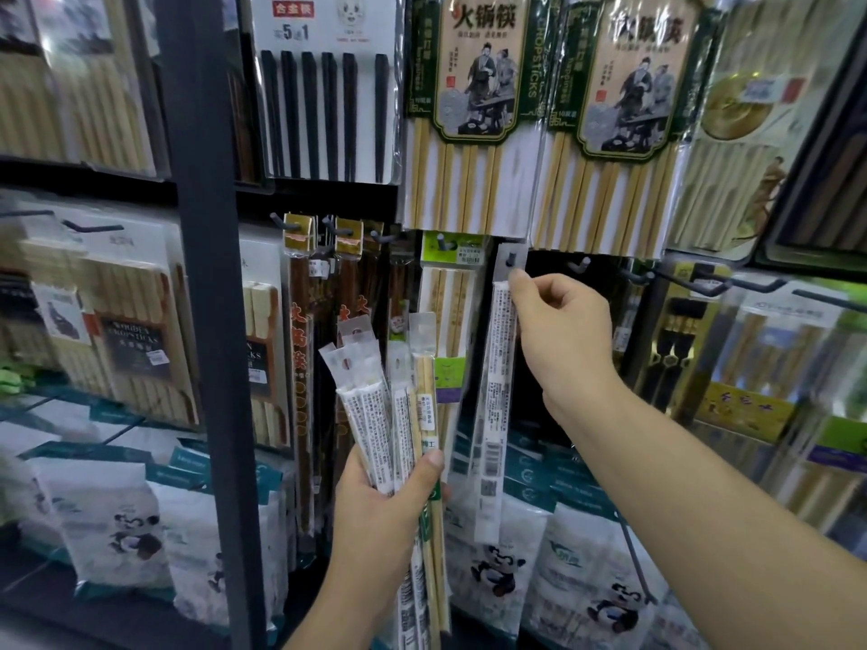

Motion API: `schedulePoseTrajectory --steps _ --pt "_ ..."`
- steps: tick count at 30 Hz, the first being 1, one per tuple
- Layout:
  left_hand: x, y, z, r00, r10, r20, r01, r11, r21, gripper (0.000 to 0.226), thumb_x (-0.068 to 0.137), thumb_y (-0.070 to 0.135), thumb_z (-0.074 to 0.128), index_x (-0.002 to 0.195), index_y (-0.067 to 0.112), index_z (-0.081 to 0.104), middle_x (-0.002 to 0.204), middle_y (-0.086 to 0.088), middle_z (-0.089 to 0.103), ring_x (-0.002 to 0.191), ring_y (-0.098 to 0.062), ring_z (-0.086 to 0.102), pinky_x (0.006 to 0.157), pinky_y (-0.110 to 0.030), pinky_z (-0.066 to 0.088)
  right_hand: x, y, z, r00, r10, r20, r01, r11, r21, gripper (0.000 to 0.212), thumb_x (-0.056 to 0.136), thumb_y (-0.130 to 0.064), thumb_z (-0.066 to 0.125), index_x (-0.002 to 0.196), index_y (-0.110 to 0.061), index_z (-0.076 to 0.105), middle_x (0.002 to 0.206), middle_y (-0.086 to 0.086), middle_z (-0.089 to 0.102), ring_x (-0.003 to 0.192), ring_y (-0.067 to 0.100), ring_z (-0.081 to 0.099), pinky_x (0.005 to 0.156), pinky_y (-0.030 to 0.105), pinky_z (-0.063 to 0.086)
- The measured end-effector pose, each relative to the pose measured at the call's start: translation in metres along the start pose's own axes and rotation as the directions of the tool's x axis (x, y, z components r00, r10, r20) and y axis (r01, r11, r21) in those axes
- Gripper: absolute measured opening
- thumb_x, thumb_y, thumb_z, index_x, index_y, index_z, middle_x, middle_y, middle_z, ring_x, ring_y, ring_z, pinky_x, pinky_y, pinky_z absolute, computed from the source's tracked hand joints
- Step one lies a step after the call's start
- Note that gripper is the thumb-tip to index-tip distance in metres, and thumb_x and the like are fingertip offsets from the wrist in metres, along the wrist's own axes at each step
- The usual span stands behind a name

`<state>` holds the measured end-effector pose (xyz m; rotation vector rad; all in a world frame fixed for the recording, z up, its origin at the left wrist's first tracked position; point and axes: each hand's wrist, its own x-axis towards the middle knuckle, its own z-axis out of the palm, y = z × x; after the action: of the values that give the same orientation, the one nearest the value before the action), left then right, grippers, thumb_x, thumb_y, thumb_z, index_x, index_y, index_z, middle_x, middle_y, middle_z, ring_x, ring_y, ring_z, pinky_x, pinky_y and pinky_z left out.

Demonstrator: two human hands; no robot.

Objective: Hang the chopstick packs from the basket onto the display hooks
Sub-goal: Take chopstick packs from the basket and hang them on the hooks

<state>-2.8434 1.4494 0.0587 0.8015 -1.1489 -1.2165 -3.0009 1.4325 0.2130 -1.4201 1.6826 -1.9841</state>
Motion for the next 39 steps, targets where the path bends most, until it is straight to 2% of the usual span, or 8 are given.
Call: schedulePoseTrajectory --steps 5,11,14,20,23,25,27,39 --pt "0.002 -0.002 -0.001 1.0 0.008 0.014 -0.008 0.999 0.043 0.034 0.085 0.013 0.083 0.11 0.026 0.066 0.092 0.008 0.079 0.077 -0.002 0.075 0.059 -0.004 0.051 -0.017 0.01 -0.006 0.998 -0.023 -0.063 0.024 1.0 0.019 0.036 0.091 -0.045 0.073 0.077 -0.015 0.058 0.061 -0.014 0.049 0.052 -0.001 0.044 0.053 0.011 0.041" --pt "0.0 -0.002 0.004 0.999 0.013 0.046 -0.015 0.999 0.03 0.036 0.082 0.009 0.085 0.111 0.023 0.068 0.092 0.016 0.079 0.078 0.0 0.075 0.06 -0.007 0.054 -0.052 0.021 0.0 0.956 -0.036 0.291 0.057 0.996 -0.064 0.019 0.09 -0.039 0.074 0.081 -0.022 0.071 0.07 -0.009 0.066 0.062 -0.002 0.057 0.059 0.012 0.048" --pt "-0.002 -0.003 0.006 0.998 0.006 0.055 -0.006 1.0 0.002 0.038 0.08 0.014 0.086 0.112 0.023 0.069 0.096 0.009 0.08 0.081 -0.01 0.077 0.064 -0.015 0.058 -0.057 0.023 0.003 0.944 -0.018 0.328 0.055 0.993 -0.106 0.016 0.093 -0.037 0.071 0.082 -0.026 0.073 0.078 -0.006 0.071 0.071 0.007 0.066 0.064 0.018 0.055" --pt "-0.007 -0.004 0.009 0.999 -0.013 0.04 0.014 1.0 -0.026 0.044 0.067 0.042 0.085 0.109 0.035 0.071 0.105 0.017 0.078 0.092 -0.001 0.075 0.069 -0.009 0.056 -0.056 0.023 0.002 0.944 0.027 0.328 -0.013 0.999 -0.043 0.011 0.094 -0.029 0.07 0.085 -0.024 0.072 0.078 0.002 0.07 0.067 0.011 0.065 0.064 0.021 0.056" --pt "-0.005 -0.004 0.008 0.999 -0.041 0.016 0.042 0.998 -0.045 0.049 0.062 0.051 0.085 0.106 0.034 0.073 0.104 0.015 0.079 0.092 -0.002 0.074 0.073 -0.018 0.058 -0.053 0.017 -0.002 0.957 -0.028 0.287 0.032 0.999 -0.008 0.017 0.095 -0.026 0.068 0.081 -0.017 0.068 0.069 0.005 0.062 0.061 0.008 0.055 0.057 0.019 0.049" --pt "-0.002 -0.005 0.006 0.998 -0.059 -0.009 0.058 0.997 -0.056 0.051 0.064 0.047 0.084 0.108 0.023 0.073 0.1 0.005 0.08 0.091 -0.011 0.077 0.079 -0.032 0.058 -0.046 0.008 -0.006 0.973 -0.083 0.215 0.075 0.996 0.047 0.02 0.096 -0.025 0.066 0.081 -0.013 0.066 0.065 0.001 0.054 0.06 0.008 0.048 0.054 0.018 0.043" --pt "-0.001 -0.005 0.004 0.996 -0.087 -0.002 0.086 0.989 -0.117 0.045 0.075 0.034 0.082 0.11 0.009 0.069 0.094 -0.011 0.08 0.083 -0.026 0.078 0.067 -0.04 0.061 -0.036 -0.002 -0.01 0.982 -0.109 0.154 0.096 0.992 0.087 0.023 0.099 -0.027 0.063 0.081 -0.012 0.066 0.066 -0.001 0.053 0.06 0.009 0.046 0.054 0.02 0.041" --pt "-0.001 -0.005 0.001 0.998 -0.057 0.017 0.059 0.992 -0.113 0.055 0.067 0.042 0.082 0.109 0.01 0.067 0.093 -0.011 0.079 0.074 -0.031 0.077 0.061 -0.03 0.06 -0.011 -0.013 -0.009 0.996 -0.062 0.059 0.055 0.992 0.114 0.03 0.101 -0.028 0.06 0.08 -0.01 0.07 0.065 -0.002 0.059 0.061 0.009 0.053 0.057 0.021 0.047"
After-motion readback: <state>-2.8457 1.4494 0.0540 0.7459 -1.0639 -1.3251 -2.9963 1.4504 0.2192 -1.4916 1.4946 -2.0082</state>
